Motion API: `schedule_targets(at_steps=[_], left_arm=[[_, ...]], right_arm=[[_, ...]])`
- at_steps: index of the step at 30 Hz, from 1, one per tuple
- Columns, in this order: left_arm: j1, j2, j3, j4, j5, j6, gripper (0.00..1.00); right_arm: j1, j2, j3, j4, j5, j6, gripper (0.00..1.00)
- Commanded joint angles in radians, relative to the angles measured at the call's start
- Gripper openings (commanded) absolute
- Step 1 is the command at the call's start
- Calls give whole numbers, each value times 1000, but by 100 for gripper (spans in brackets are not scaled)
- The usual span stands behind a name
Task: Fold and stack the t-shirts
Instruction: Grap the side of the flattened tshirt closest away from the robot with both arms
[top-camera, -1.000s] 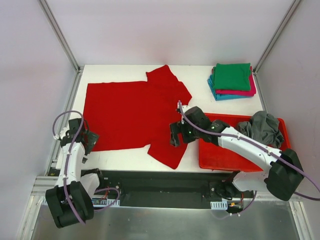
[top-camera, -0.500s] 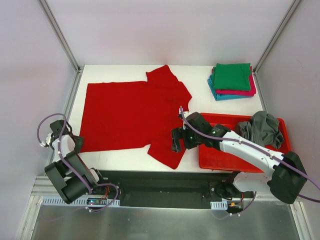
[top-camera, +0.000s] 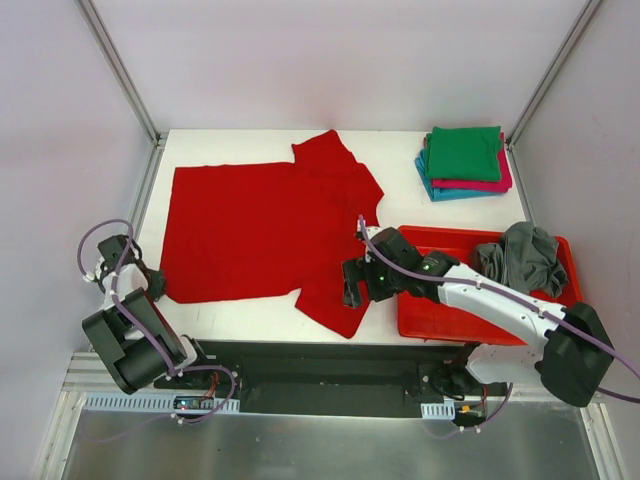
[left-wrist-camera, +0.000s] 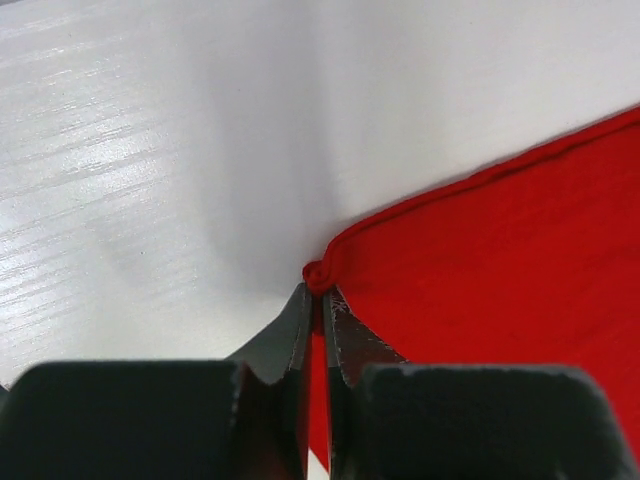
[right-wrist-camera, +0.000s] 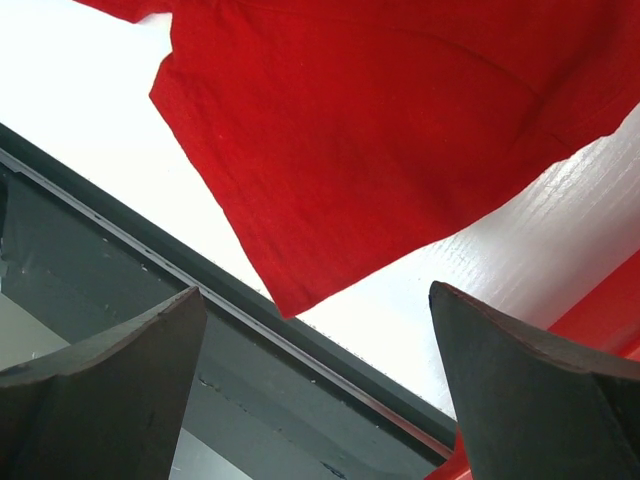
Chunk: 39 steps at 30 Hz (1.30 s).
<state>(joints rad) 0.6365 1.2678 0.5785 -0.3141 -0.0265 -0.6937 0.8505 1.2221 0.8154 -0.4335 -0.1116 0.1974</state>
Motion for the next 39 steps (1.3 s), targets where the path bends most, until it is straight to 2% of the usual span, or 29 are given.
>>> schedule_targets(at_steps=[1, 6, 13, 18, 21, 24, 27, 32, 35, 39], left_arm=[[6, -27, -43, -29, 14, 8, 0], [6, -54, -57, -28, 19, 5, 0], [6, -79, -72, -13, 25, 0, 0], [6, -64, -69, -11, 25, -3, 0], [6, -44, -66, -13, 25, -4, 0], [6, -25, -62, -14, 49, -4, 0], [6, -15, -58, -13, 59, -4, 0], [6, -5, -59, -11, 73, -1, 0], [6, 2, -55, -11, 79, 0, 0], [6, -1, -57, -11, 80, -4, 0]], right_arm=[[30, 8, 13, -19, 39, -16, 96], [183, 88, 80, -102, 197, -110, 96], [301, 299, 172, -67, 216, -104, 99], [305, 399, 200, -82, 205, -90, 90], [305, 410, 180, -96, 199, -62, 83], [308, 392, 139, -94, 216, -30, 81], [308, 401, 99, -56, 205, -19, 70], [305, 444, 99, -47, 213, -15, 63], [306, 439, 93, -51, 224, -3, 48], [321, 406, 64, -68, 247, 34, 21]])
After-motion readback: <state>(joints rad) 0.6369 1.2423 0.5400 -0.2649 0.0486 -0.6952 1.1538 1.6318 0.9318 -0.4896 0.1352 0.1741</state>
